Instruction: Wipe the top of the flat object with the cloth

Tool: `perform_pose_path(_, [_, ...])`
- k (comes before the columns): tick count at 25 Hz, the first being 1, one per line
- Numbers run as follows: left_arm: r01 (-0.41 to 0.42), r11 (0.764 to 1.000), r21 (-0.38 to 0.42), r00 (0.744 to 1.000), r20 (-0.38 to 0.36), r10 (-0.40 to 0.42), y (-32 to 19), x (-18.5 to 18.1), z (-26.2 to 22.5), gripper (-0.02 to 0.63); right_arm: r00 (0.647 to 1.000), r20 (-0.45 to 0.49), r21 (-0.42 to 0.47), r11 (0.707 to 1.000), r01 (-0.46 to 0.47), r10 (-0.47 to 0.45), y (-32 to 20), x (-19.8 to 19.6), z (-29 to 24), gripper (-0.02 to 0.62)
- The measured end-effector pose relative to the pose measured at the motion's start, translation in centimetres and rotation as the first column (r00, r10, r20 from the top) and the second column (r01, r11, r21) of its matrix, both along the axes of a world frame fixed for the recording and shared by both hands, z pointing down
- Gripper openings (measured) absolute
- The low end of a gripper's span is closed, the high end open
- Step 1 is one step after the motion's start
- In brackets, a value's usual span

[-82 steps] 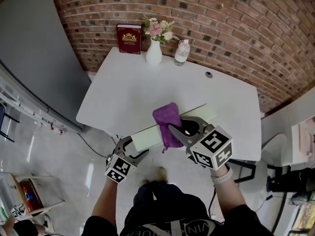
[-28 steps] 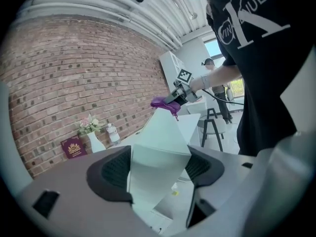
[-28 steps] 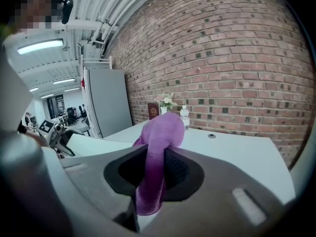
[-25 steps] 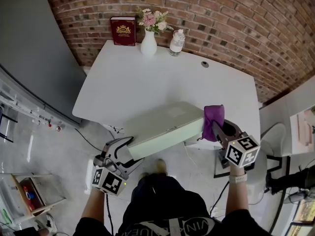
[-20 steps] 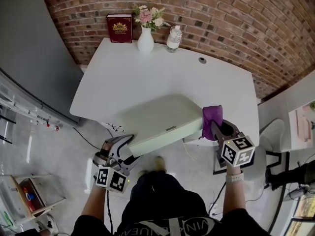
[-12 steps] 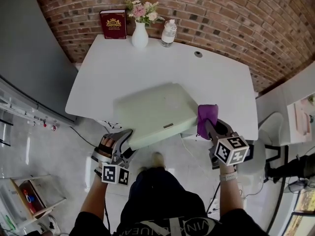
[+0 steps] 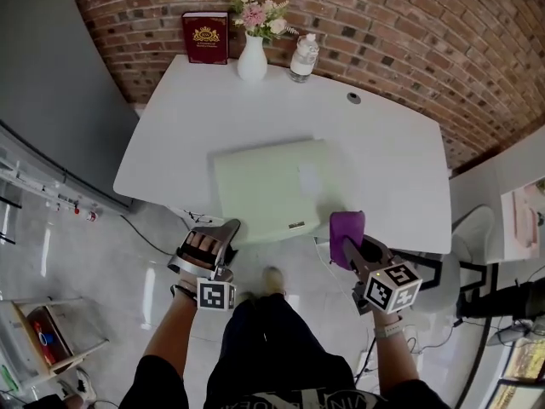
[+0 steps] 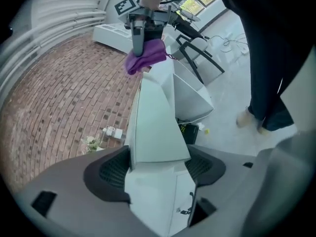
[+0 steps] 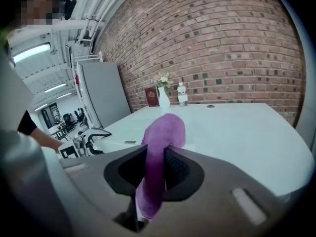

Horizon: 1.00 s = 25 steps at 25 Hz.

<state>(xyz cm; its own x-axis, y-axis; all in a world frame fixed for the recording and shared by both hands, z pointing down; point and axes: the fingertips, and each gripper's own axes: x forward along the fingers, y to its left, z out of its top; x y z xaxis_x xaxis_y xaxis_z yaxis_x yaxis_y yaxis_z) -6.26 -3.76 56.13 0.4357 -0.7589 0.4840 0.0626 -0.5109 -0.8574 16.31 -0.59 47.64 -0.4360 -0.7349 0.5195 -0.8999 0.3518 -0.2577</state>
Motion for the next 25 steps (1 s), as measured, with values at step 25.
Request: perform_pose_path(25, [-0.192,0.768,-0.611,0.749,-0.597,-0.288,2.9,-0.2,-4.1,0.337,0.994,0.056,-0.007,0.996,0.093,-0.093,-0.6,-5.9,0.5,0.069])
